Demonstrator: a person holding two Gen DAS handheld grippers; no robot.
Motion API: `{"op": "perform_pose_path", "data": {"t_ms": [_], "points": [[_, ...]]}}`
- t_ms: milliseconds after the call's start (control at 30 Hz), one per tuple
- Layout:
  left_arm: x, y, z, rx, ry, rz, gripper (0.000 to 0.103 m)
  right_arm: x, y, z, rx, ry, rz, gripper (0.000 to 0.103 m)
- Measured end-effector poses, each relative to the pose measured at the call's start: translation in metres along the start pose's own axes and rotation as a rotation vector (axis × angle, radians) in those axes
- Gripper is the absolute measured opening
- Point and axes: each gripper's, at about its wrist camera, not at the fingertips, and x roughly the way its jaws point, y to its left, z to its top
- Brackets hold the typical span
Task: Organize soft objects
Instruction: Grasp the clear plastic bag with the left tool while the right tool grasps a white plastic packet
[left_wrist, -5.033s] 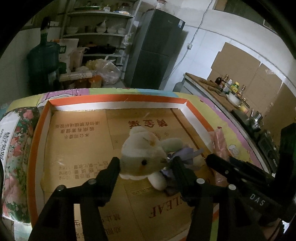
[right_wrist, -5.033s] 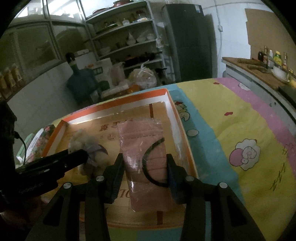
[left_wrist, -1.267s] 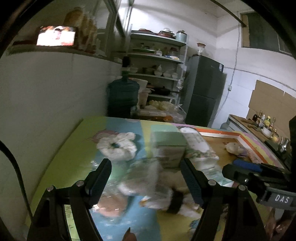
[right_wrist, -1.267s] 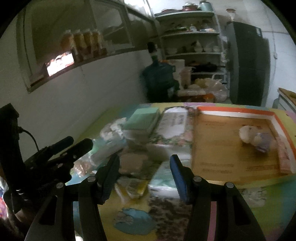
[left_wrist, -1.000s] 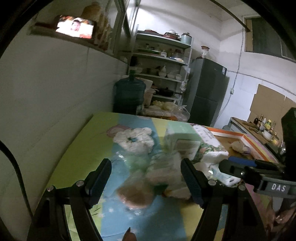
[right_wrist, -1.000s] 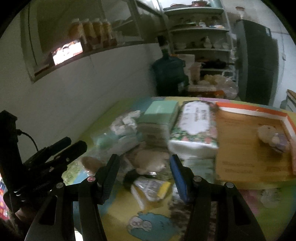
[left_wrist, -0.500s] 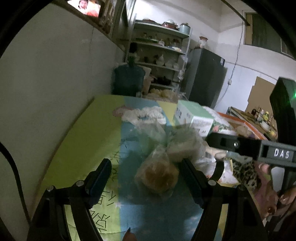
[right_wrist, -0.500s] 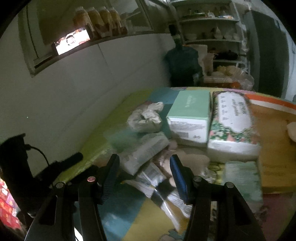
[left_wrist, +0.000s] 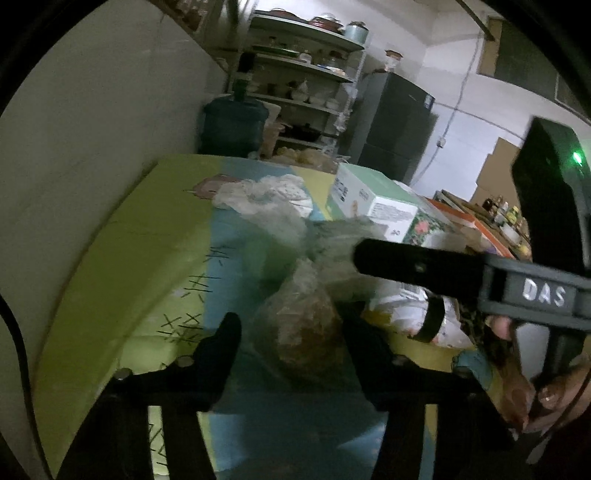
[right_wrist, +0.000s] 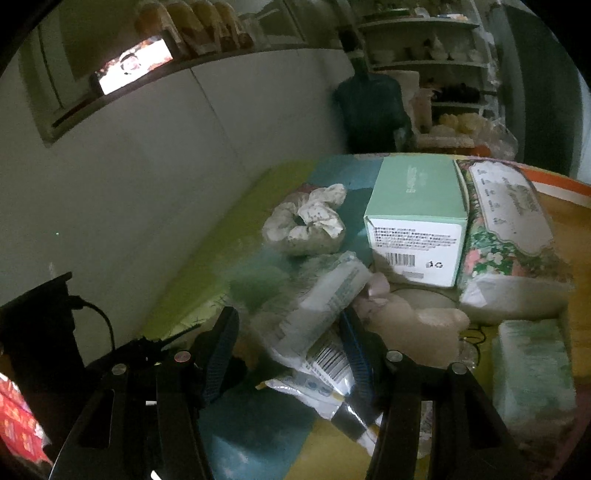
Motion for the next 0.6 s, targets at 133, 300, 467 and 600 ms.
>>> {"op": "perform_pose_path", "data": {"t_ms": [133, 300, 467, 600], "points": [[0.001, -0.007, -0.002, 0.036, 0.003, 0.020, 0.043, 0.005, -0.001, 0.003, 0.022, 0.002, 0.016, 0.058], [0.000, -0.001, -0.002, 0.006, 0.004, -0.002, 0.042, 0.009, 0.000, 0.005, 0.018, 0.009, -0.010, 0.034], [-0.001, 0.004, -0.001, -0.025, 0.006, -0.023, 0.042, 0.004, 0.004, 0.004, 0.013, -0.016, 0.006, 0.023], [-0.004, 0.005, -0.002, -0.028, -0.007, -0.027, 0.041, -0.002, 0.008, 0.002, 0.004, -0.038, 0.001, 0.020]]}}
